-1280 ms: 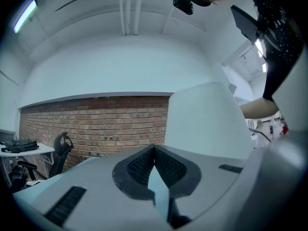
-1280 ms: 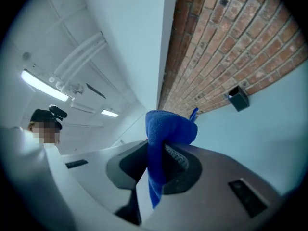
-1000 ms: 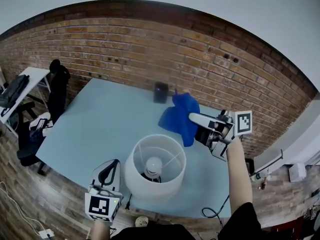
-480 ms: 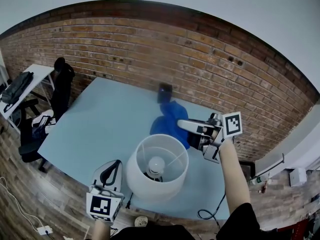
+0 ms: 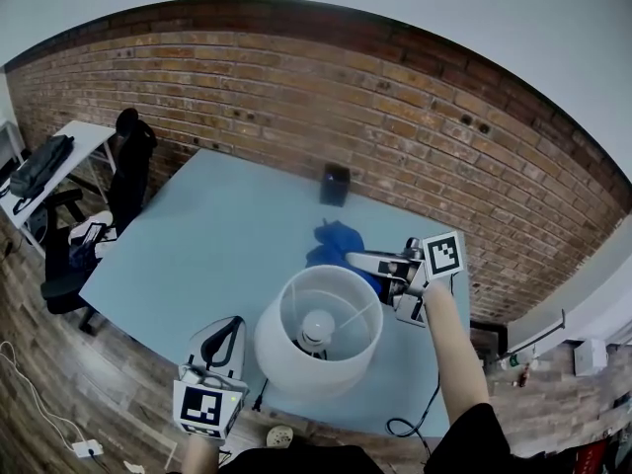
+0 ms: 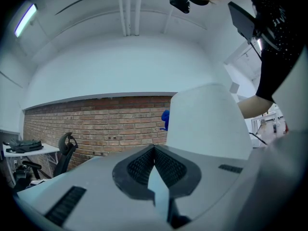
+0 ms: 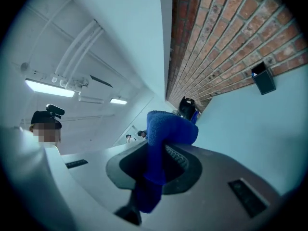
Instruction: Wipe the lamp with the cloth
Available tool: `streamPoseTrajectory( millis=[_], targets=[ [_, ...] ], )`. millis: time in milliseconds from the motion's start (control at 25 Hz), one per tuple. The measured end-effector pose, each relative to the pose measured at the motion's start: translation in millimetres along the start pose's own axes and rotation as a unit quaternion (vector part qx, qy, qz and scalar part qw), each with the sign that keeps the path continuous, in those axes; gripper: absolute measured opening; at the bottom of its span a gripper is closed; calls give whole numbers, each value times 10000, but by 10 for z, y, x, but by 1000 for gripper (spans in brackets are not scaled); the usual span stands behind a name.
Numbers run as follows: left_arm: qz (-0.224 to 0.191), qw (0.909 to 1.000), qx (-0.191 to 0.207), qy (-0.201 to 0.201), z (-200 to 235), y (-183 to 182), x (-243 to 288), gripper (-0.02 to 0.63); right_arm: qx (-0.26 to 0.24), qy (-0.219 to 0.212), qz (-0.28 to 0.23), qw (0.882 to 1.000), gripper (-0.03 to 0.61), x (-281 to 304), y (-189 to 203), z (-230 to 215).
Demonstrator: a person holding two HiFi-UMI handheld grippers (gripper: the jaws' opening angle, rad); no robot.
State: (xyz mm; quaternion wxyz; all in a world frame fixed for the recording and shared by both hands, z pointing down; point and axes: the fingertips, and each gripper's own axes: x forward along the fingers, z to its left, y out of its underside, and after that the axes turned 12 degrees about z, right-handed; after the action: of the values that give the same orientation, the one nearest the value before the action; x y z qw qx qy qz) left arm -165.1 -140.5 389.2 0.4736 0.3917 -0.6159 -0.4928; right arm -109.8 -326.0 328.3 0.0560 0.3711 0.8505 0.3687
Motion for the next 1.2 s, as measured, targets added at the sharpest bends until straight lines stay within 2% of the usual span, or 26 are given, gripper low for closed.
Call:
streamPoseTrajectory(
  millis=[280, 560, 720, 840, 920, 1200],
  targets=[
    [32, 10000, 6, -10, 41, 34, 2, 9, 277, 173, 31, 9995, 63, 19, 175, -336],
    [95, 9999, -21, 63, 21, 68, 63, 9, 266, 552, 294, 9977, 64, 19, 372, -644],
    [96, 9999, 23, 36, 49, 63, 104, 8, 318, 539, 289, 9976, 64, -56, 286, -704],
    [76, 10000, 31, 3, 78, 19, 138, 8, 28, 270, 386, 9989, 63, -65, -7, -509],
    [48, 10000, 52, -34, 94, -17, 150, 8, -305, -124, 615, 9976, 64, 27, -216, -233],
    [-73, 9998, 113, -172, 131, -131, 126, 9, -966, -1509, 1449, 9731, 63, 482, -612, 703]
  ],
)
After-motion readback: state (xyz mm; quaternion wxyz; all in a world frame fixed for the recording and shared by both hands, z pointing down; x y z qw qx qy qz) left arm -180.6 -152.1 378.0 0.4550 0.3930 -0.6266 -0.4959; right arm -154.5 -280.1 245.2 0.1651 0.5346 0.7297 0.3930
